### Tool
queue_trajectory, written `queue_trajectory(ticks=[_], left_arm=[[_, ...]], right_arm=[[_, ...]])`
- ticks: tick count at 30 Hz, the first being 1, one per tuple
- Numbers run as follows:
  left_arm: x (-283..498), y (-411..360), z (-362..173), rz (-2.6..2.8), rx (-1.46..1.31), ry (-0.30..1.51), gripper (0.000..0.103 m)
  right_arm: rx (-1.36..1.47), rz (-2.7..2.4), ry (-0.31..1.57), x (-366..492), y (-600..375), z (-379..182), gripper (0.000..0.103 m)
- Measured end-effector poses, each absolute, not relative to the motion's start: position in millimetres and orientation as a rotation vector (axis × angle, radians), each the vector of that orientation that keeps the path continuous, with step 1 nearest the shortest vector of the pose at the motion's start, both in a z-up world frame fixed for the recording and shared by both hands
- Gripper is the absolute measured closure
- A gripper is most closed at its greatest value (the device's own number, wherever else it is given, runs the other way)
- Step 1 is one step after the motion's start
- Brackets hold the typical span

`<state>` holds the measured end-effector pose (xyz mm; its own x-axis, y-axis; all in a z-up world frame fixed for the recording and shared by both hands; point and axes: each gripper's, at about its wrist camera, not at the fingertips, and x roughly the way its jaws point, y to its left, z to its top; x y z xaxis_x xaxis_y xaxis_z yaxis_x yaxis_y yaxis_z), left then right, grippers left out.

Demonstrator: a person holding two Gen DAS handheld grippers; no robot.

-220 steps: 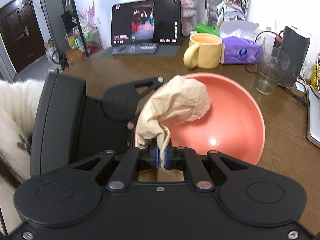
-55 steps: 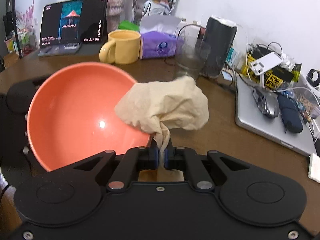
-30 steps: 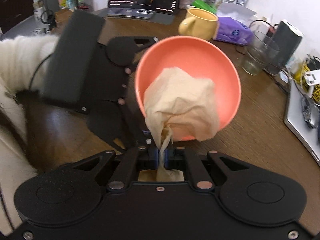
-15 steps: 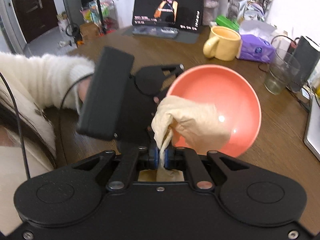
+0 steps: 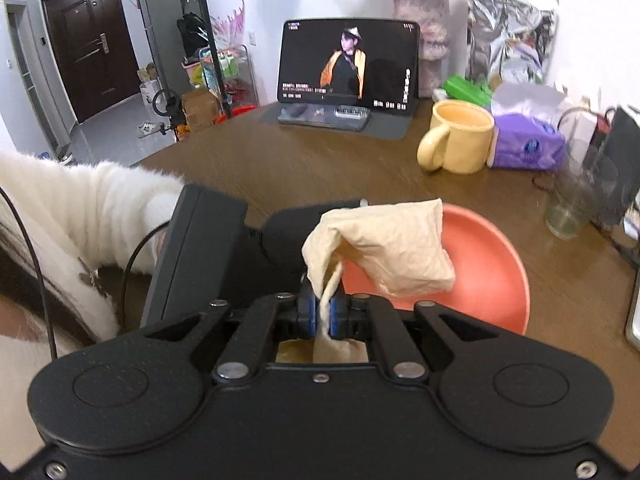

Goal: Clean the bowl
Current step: 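Wipe the cloth along the pink bowl's rim and outer wall with the right tool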

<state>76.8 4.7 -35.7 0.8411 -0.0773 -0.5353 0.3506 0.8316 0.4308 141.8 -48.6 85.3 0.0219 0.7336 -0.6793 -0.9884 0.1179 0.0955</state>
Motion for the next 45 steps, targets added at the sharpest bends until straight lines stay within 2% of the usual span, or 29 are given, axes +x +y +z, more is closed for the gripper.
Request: queue_trajectory(ticks=[15,31,45], left_arm=[[74,1,-35,-0.24,0.548,0.527,0.006],[74,0,-34,-0.24,0.548,0.528,0.006],[75,1,-34,-0.237,0.546,0.529,0.006]], right_arm=[[-0.366,1.213,0.591,184,-30,90,0.095],[-0.323,0.977,0.626,223,-64,69,0.095],[-0.399,0.888,0.706,204,-99,43,0.095]])
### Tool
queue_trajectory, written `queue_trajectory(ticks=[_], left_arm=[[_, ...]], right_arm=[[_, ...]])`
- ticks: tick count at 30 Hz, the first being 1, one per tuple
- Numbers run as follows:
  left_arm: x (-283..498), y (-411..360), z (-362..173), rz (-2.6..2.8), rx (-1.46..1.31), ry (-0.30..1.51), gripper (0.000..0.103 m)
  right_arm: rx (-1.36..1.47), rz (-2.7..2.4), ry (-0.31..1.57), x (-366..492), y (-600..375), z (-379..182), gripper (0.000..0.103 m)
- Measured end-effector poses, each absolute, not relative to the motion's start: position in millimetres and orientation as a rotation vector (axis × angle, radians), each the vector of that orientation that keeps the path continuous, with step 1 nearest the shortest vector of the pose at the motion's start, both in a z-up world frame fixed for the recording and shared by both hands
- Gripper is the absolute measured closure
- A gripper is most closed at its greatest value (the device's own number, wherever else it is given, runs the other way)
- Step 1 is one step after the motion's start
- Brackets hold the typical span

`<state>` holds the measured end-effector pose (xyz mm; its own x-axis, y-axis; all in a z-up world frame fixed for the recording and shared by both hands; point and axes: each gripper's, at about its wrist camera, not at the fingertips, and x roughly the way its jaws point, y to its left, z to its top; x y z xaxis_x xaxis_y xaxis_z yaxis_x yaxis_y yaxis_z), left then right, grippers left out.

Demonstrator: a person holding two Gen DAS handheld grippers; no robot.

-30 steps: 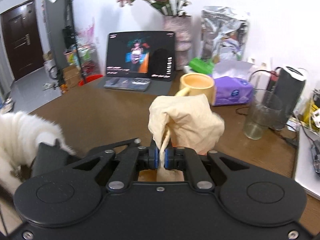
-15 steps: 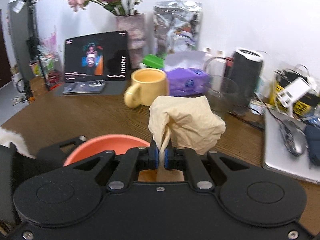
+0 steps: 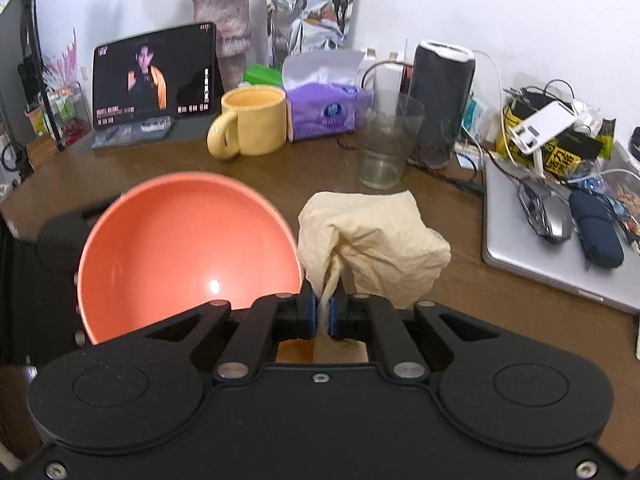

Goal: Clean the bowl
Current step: 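Wipe the cloth along the pink bowl's rim and outer wall with the right tool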

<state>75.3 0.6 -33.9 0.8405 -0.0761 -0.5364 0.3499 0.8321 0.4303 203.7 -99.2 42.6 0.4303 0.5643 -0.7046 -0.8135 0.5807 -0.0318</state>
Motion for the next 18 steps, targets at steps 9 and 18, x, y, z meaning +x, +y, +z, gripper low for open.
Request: queue_trajectory(ticks=[9,18], left_arm=[[76,-1,-34,-0.233,0.546,0.529,0.006],[79,-4,-34,-0.227,0.543,0.532,0.006]], right_arm=[[-0.486,0.93,0.746,174,-102,34,0.095],[-0.528,1.009,0.79,143,-101,32,0.095]])
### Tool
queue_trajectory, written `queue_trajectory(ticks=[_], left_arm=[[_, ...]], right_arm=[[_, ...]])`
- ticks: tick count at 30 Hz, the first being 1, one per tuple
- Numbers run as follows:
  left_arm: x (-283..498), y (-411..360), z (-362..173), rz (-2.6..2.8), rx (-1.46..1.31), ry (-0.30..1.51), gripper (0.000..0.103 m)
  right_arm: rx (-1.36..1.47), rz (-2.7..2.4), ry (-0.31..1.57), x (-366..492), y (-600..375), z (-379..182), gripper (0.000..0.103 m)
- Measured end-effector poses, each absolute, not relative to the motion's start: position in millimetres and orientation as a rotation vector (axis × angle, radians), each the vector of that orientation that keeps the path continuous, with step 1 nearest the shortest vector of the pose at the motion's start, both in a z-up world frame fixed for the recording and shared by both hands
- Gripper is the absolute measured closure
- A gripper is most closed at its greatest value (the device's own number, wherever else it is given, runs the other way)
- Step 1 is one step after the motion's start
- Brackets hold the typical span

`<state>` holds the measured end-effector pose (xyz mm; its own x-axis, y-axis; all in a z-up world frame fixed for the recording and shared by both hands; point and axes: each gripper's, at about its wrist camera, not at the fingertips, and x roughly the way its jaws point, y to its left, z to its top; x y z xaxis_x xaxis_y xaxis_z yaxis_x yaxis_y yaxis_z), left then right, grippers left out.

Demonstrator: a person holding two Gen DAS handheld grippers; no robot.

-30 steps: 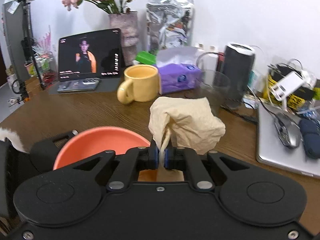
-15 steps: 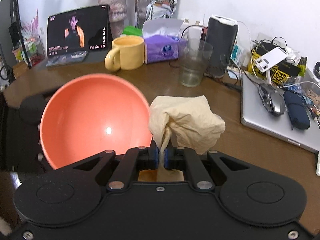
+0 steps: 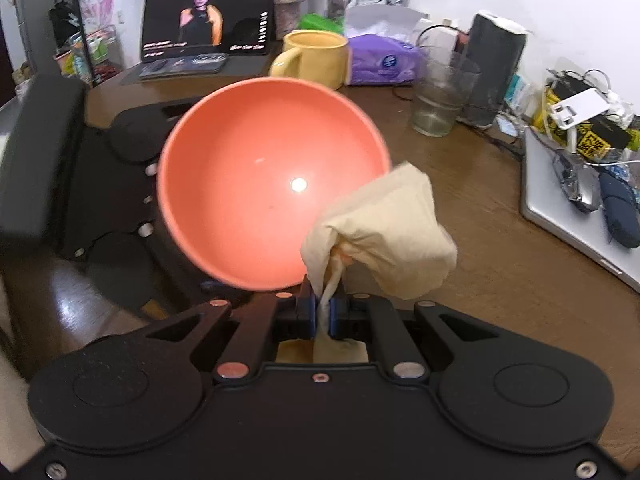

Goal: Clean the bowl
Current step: 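Wipe the cloth along the pink bowl's rim and outer wall with the right tool, then rub the cloth over the bowl rim and outer side with the right tool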

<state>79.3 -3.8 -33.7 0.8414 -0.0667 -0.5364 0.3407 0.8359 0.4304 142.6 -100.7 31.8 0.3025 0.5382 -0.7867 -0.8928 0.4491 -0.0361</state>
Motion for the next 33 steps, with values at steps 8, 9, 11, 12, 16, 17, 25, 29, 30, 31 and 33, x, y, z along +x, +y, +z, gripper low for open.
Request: queue_trajectory(ticks=[8,9,11,12,16,17,25,29,30,31,33], left_arm=[[81,-3,-33,-0.225,0.539,0.535,0.006],[82,-4,-34,-0.224,0.539,0.533,0.006],[89,-2,-34,-0.22,0.535,0.532,0.006],[91,0,-33,-0.22,0.534,0.532,0.006],[83,-3,-34,-0.219,0.538,0.535,0.006],[83,-3,-35,-0.219,0.538,0.535,0.006],[85,-1,-35,-0.219,0.543,0.534,0.006],[87,2,-35,-0.22,0.543,0.533,0.006],[88,3,-35,-0.221,0.543,0.532,0.006],[88,3,-35,-0.221,0.544,0.532,0.006],[90,4,-36,-0.221,0.546,0.53,0.006]], right_arm=[[-0.539,1.098,0.791,120,-95,38,0.094],[-0.537,1.103,0.791,120,-95,39,0.094],[-0.524,1.135,0.793,116,-96,43,0.094],[-0.516,1.145,0.792,114,-96,45,0.094],[-0.478,1.19,0.789,113,-97,52,0.094],[-0.465,1.207,0.787,113,-96,54,0.094],[-0.447,1.278,0.75,108,-86,65,0.094],[-0.426,1.311,0.723,109,-80,68,0.095],[-0.414,1.318,0.715,110,-80,69,0.095],[-0.403,1.325,0.708,110,-79,69,0.095],[-0.381,1.338,0.693,112,-78,71,0.095]])
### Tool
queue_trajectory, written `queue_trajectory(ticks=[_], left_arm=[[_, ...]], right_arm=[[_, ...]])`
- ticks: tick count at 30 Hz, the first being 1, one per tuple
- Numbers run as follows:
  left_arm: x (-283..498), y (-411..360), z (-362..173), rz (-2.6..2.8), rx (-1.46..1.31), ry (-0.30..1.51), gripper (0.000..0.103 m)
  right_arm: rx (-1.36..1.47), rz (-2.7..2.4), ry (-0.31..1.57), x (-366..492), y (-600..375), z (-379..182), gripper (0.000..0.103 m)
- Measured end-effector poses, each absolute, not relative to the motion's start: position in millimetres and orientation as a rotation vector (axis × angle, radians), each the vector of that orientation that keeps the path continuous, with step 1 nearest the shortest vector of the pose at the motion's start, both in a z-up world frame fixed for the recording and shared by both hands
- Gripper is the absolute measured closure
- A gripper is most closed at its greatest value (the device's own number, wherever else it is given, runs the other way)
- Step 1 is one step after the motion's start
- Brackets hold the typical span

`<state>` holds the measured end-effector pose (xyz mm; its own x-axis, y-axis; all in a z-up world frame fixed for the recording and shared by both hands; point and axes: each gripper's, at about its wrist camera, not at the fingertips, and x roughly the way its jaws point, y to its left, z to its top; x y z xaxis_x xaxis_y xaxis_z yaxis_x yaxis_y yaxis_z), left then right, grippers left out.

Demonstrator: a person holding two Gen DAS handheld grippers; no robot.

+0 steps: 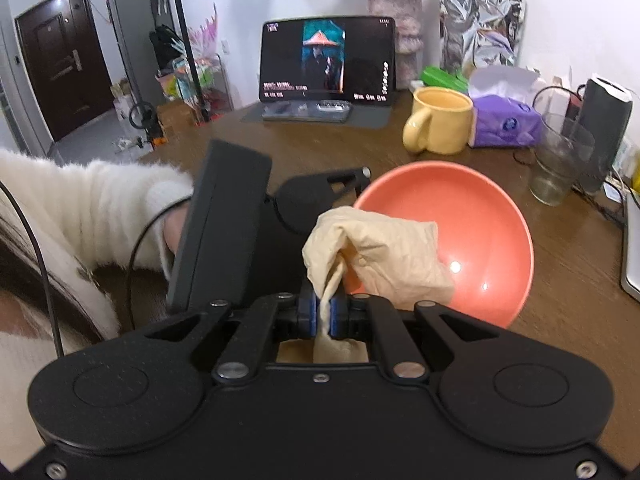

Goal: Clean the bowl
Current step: 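Rub the cloth over the bowl rim and outer side with the right tool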

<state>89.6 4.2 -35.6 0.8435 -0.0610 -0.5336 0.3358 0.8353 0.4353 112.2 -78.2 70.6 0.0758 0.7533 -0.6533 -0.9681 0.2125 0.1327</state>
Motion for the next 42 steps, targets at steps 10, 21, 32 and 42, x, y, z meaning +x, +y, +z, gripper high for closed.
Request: queue_trajectory(ticks=[10,21,32,42], left_arm=[[98,12,-37,-0.22,0.548,0.529,0.006],[101,17,-36,-0.223,0.54,0.532,0.006],[93,6,-36,-0.223,0.533,0.538,0.006],[92,1,-36,-0.221,0.533,0.538,0.006]], right_arm=[[-0.291,1.403,0.637,128,-66,72,0.095],[-0.179,1.367,0.579,171,-38,75,0.095],[-0.182,1.159,0.583,218,-34,70,0.094],[-0.201,1.008,0.622,235,-60,59,0.094]])
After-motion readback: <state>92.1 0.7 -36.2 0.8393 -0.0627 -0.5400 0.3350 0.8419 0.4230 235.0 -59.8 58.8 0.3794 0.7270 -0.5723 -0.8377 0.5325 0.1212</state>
